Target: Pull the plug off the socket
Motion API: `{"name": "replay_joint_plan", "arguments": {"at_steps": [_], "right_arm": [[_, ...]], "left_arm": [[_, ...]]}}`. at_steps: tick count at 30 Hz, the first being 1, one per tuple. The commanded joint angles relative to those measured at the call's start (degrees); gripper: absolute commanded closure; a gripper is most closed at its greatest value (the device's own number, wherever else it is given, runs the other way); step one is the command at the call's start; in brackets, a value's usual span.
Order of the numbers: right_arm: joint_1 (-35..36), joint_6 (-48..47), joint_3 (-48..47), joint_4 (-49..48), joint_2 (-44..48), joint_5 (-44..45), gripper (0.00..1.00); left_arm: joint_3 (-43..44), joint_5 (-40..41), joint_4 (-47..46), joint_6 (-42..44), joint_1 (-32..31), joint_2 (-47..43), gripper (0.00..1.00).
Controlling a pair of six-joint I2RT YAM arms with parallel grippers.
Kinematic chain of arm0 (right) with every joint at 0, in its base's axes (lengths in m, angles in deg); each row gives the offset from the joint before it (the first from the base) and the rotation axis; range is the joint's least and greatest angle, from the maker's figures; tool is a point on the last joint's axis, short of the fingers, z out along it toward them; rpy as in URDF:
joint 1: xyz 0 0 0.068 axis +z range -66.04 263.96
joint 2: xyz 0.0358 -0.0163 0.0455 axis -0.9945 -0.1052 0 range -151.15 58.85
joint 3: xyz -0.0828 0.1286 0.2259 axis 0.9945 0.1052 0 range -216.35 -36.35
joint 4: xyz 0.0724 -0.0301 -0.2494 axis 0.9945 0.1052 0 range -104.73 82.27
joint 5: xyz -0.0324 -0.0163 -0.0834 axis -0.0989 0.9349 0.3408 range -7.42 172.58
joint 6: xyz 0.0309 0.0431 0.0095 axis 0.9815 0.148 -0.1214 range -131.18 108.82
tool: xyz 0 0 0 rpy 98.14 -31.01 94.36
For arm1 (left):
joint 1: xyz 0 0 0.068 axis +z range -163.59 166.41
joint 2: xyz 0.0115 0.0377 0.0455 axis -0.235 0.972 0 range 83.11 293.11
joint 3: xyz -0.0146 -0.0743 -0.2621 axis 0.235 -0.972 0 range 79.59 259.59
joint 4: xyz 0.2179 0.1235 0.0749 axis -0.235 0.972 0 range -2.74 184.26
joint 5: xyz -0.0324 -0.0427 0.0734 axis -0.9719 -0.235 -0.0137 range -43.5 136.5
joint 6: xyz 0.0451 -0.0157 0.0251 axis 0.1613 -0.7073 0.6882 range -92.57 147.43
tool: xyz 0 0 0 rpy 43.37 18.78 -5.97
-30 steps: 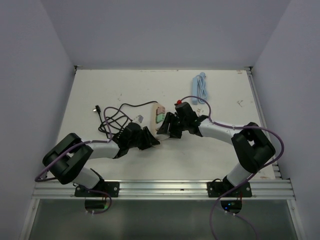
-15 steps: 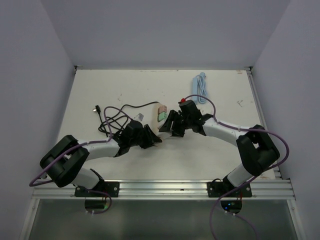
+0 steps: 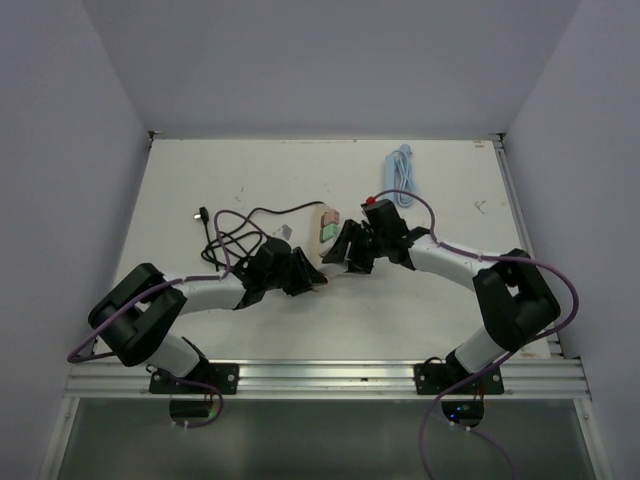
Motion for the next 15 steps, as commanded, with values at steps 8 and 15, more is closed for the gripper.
{"name": "replay_joint_plan", "arguments": {"at_steps": [8,15], "right_arm": [[-7.46,-3.51,-0.37,2.32,6.25,-4.36,1.00],[-9.31,-4.65,-0.55,3.55,8.98,-6.20,1.00]], "left_arm": [[-4.31,19.84,23.14,-1.30,3.53,5.71,1.00],[-3.78,19.84,23.41,-1.83,3.53,7.56,1.00]]}}
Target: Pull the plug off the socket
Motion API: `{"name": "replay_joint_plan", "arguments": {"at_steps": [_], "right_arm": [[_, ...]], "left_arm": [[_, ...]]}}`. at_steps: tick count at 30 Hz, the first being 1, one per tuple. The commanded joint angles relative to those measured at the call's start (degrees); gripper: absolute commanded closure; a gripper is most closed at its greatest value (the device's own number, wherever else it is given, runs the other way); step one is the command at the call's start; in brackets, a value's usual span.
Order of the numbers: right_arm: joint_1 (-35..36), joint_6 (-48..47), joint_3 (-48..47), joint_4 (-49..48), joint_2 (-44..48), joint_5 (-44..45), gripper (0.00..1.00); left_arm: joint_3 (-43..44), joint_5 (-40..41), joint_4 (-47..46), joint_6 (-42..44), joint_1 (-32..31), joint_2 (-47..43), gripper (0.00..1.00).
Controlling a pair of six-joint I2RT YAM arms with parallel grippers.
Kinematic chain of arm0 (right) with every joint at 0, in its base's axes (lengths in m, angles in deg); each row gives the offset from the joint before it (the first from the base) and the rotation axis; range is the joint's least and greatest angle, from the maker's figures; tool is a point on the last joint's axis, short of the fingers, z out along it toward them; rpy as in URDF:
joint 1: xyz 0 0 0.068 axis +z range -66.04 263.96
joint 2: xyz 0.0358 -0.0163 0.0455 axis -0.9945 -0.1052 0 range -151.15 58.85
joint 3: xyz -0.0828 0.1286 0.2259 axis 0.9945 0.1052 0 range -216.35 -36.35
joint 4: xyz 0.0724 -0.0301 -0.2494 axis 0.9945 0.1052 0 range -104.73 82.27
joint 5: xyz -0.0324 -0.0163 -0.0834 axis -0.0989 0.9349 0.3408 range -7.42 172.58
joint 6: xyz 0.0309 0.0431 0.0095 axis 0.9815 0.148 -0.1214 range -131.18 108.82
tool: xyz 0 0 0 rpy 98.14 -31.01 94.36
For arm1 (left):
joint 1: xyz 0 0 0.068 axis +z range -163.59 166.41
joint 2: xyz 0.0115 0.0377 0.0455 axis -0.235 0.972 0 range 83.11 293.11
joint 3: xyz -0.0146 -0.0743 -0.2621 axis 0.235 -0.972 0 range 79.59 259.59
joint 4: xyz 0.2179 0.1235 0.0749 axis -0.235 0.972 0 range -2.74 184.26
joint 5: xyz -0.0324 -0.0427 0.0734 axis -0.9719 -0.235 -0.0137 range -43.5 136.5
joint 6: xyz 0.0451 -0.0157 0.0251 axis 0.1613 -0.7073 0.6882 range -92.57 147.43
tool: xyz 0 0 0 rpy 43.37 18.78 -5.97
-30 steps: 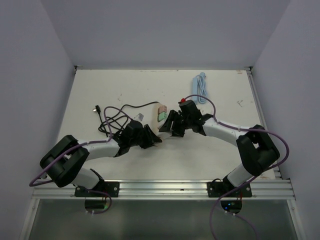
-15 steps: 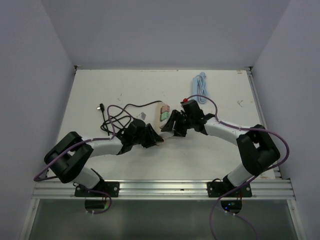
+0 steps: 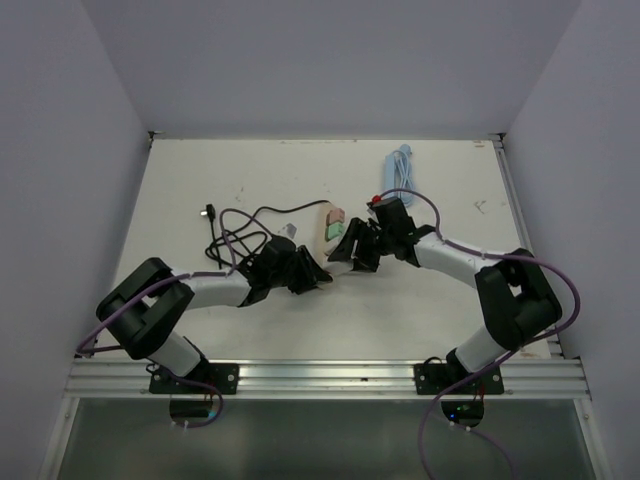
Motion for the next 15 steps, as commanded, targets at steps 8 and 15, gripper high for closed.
{"name": "replay_joint_plan", "arguments": {"at_steps": [8,15], "right_arm": [[-8.62,-2.75,-1.40,5.33,12.27,-3.74,1.00],[-10.38,-4.24,-0.87,6.38,12.98,-4.45,1.00]], "left_arm": [[-4.81,20.48,25.18,-1.39,4.10,7.15,1.00],[-4.10,20.74,25.88,-1.75,4.01,8.22,1.00]]}}
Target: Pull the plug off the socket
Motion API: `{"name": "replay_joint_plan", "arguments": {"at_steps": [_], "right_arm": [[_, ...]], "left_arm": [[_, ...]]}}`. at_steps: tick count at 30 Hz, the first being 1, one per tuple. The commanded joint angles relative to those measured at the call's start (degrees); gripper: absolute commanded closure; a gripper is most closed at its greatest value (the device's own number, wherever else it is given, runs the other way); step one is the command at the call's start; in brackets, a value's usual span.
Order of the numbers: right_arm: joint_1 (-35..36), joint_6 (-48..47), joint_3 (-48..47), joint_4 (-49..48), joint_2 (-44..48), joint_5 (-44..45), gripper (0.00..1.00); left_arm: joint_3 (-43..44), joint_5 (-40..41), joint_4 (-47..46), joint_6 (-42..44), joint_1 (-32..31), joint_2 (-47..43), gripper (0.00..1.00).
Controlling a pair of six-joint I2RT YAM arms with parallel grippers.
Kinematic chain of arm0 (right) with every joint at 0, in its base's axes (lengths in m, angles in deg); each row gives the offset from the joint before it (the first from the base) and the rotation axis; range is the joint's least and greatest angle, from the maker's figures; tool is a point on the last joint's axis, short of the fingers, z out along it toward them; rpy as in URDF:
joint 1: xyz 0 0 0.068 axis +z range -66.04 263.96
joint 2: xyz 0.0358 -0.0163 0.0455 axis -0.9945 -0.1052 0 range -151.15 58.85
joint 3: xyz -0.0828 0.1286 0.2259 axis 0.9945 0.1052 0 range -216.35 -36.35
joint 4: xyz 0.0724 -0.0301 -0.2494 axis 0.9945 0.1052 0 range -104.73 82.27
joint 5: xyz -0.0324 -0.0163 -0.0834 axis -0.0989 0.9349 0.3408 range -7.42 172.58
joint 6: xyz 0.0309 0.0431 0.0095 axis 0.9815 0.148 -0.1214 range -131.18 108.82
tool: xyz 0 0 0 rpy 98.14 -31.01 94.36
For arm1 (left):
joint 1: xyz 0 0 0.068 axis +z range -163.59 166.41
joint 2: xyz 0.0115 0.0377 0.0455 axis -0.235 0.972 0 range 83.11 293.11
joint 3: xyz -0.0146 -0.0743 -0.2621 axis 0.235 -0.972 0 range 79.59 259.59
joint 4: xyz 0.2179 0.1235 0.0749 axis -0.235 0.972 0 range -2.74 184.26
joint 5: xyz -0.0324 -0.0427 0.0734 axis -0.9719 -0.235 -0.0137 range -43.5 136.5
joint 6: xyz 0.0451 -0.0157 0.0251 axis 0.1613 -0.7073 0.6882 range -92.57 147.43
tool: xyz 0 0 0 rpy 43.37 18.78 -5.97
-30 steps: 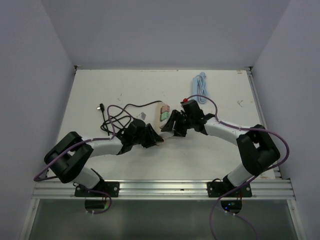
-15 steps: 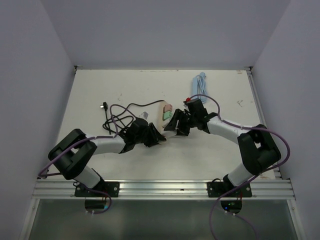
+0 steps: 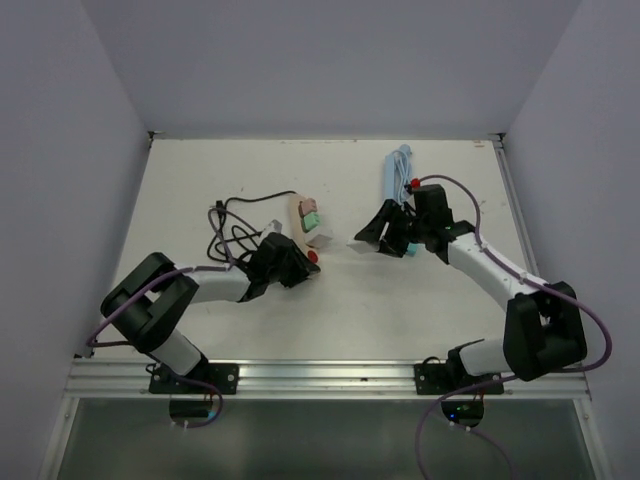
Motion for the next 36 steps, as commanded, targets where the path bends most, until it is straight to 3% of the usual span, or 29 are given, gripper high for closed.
{"name": "replay_joint_plan", "arguments": {"at_steps": [1,7,12,23,36], "right_arm": [[-1.40,-2.36,-1.13,0.39,3.50,-1.91,1.00],[-1.40,-4.82,-1.22,1.27,2.44,-0.07,1.00],[-1.40,-9.83,-1.92,2.24,1.91,6.78,1.00],[-1.22,-19.50,-5.44,-5.66,-4.85,22.96,1.00],[5.62,-27.06,-12.56,-8.57,-16.89,38.51,0.89]], "left_arm": [[-4.80,15.21,25.77,0.13,2.79,4.63,1.00],[-5.59,14.68,23.68,1.71,2.79,0.95,1.00],[-6.65,12.93,19.98,4.34,2.79,-4.15,1.00],[-9.19,5.72,11.80,7.34,3.58,-10.40,1.00],[-12.44,1.76,8.55,8.04,5.60,-13.12,1.00]]}}
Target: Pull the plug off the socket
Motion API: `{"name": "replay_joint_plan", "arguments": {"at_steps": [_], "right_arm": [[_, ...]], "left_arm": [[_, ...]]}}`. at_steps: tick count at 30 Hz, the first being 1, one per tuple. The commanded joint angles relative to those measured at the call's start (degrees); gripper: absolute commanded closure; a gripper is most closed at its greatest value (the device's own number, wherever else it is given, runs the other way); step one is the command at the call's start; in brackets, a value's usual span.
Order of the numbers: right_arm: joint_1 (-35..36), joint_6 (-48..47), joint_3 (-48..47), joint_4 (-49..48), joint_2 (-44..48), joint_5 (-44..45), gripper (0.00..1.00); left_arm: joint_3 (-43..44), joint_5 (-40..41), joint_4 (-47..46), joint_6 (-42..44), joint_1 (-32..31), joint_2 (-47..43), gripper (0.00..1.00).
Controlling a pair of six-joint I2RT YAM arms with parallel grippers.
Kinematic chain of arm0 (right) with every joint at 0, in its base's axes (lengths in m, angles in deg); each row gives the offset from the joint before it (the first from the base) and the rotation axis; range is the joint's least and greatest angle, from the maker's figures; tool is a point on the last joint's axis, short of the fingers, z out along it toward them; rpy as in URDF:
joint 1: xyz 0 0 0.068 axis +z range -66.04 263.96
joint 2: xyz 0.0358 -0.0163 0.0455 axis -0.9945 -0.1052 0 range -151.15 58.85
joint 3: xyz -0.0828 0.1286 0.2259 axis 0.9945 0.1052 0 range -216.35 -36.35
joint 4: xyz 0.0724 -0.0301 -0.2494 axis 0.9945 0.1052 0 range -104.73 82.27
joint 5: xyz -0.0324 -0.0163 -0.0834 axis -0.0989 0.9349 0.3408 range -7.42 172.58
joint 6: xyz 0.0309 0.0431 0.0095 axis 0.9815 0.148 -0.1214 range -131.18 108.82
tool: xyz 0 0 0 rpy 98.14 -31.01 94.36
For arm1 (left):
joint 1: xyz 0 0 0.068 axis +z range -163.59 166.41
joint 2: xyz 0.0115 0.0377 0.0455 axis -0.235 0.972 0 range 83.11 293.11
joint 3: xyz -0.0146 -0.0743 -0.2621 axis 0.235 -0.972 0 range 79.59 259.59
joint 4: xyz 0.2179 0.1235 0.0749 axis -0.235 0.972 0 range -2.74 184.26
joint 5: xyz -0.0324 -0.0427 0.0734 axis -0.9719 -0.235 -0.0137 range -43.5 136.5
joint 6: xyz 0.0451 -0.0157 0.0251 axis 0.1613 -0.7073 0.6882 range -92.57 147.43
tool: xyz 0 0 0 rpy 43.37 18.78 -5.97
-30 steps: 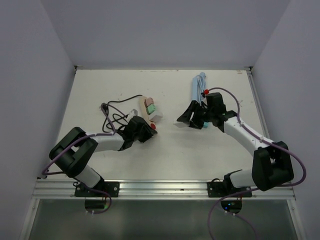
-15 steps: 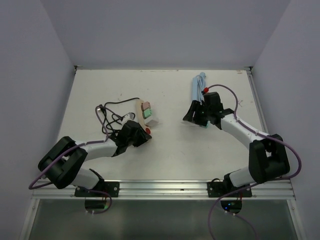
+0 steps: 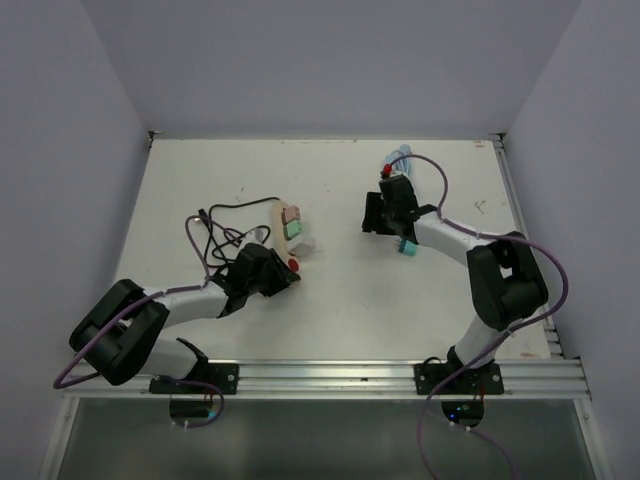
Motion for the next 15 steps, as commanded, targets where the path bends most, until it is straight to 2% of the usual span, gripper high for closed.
{"name": "replay_joint_plan", "arguments": {"at_steps": [1,3,4,7,10,15], "right_arm": [[3.14,-4.53,-2.46,-2.80,-0.99,7.96,0.87],[4.90,-5.59,-1.67,-2.10,-1.78,10.34,0.81],[5.34,-5.68,-1.24,-1.83,-1.95,10.95,0.70],[6.05,-4.63,0.79,-0.60,-2.39,12.01,0.55],[6.22,-2.87,3.25,-0.16,-2.22,12.45,0.48],[6.22,-1.37,3.52,3.52,-4.76,12.37,0.46]], "left_arm": [[-3.27,-0.16,5.82,2.29,0.59,0.30,1.00],[-3.53,-1.38,5.55,2.29,0.77,0.03,1.00],[-3.62,-1.57,5.46,2.29,0.86,-0.05,1.00],[-4.06,-2.01,4.85,2.12,1.03,0.03,1.00],[-4.41,-2.53,4.41,2.12,1.12,0.03,1.00],[-4.67,-3.24,3.97,2.03,1.30,0.03,1.00]]}}
